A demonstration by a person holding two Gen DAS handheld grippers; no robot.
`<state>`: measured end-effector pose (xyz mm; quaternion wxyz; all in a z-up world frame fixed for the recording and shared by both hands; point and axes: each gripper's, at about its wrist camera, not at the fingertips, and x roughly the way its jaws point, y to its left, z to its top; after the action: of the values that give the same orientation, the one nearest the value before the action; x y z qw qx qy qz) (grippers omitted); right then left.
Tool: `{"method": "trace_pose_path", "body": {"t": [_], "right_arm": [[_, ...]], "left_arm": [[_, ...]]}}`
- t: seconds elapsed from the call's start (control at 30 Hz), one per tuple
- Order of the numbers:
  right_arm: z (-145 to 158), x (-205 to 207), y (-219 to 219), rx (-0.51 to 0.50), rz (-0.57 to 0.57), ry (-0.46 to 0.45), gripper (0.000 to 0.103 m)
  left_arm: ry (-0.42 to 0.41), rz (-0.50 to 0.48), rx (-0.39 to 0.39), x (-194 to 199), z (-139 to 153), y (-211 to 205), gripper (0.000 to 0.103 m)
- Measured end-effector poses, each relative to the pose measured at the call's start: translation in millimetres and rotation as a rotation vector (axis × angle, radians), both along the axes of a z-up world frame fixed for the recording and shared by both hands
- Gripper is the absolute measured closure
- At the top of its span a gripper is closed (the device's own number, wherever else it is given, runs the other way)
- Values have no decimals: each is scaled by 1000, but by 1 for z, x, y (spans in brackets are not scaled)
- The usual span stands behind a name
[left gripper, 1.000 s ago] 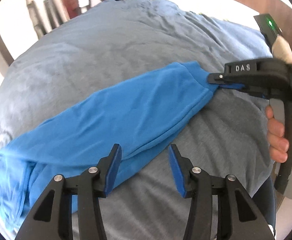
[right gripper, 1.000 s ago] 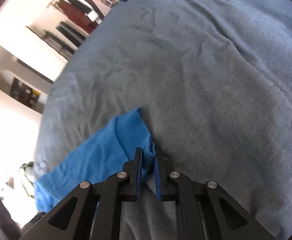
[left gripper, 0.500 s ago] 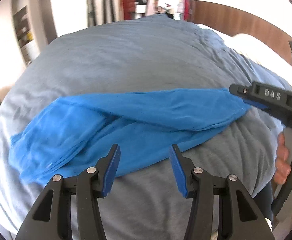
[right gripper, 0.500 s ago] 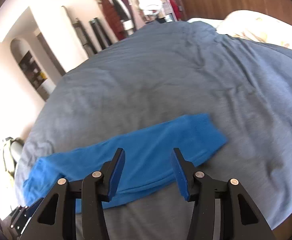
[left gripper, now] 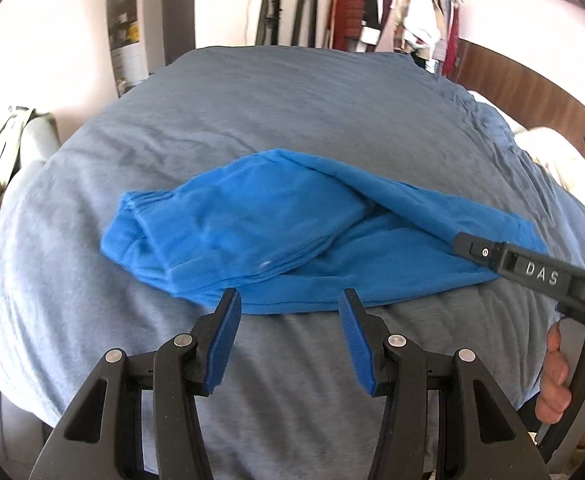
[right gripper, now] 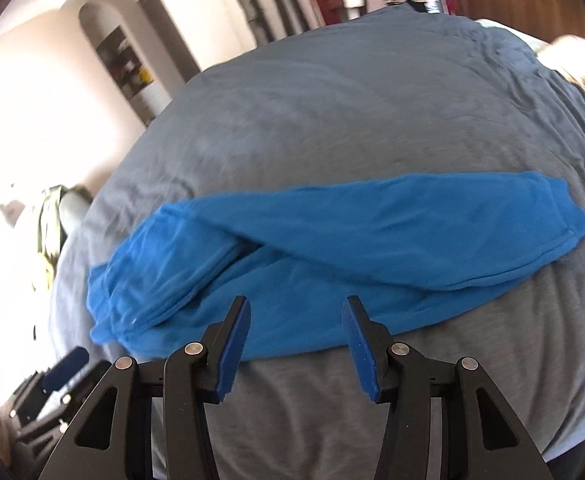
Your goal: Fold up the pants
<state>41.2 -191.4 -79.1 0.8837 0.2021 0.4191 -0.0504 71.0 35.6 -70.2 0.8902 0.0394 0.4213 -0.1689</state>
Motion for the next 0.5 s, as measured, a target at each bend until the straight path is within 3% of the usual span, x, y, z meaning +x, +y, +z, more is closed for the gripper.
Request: {"method": "trace_pose_path", "body": {"t": [0.13,0.2,0.3,0.4,0.5], "right_arm": [[4,2,30,-52,54,12,54],[4,3,42,-72,71,21,54],[0,7,56,-75,83,45,54],[-9,11,70,-67,98,66,54],[-18,15,82,-57,117,86,54]], "left_arm": [[-5,19,-38,0,-1,18,52],[-14,47,-62,2,-2,29,37],[-52,63,-119,3,-5,52,37],[-84,59,-122,9,-7,62,37],[-65,55,-142,21,-18,69,38]]}}
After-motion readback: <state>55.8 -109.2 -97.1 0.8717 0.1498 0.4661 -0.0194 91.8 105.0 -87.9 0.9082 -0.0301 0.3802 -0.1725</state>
